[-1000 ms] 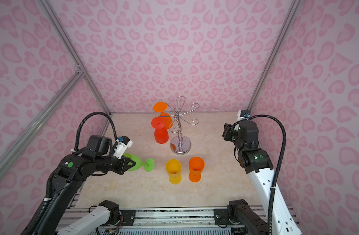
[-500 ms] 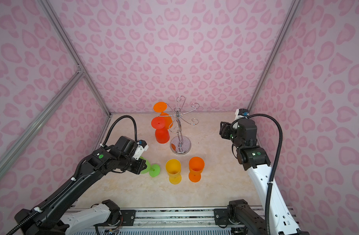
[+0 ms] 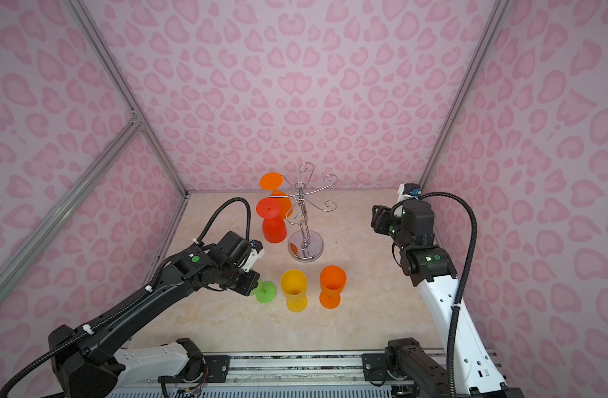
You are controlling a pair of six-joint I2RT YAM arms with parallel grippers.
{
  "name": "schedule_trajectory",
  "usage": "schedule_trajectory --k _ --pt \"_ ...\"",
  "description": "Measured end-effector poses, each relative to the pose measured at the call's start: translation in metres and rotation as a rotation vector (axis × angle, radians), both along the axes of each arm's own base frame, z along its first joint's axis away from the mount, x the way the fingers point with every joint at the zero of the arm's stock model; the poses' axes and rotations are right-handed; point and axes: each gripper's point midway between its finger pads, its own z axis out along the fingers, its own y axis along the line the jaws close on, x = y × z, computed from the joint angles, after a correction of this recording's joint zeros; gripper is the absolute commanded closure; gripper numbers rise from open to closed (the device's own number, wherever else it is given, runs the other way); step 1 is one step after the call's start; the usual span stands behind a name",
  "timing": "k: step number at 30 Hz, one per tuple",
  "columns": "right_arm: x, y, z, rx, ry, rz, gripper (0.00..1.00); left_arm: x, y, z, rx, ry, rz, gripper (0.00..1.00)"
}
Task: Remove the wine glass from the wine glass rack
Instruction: 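Carry the green glass down with the left gripper beside the yellow glass, then open the left gripper to stand the green glass upright on the table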
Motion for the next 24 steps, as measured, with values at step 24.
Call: schedule_trajectory --k 24 --pt "0.004 0.003 -0.002 0.027 0.001 0.014 0.39 -0.003 -0.014 -0.008 0.063 0.038 -0.054 0.80"
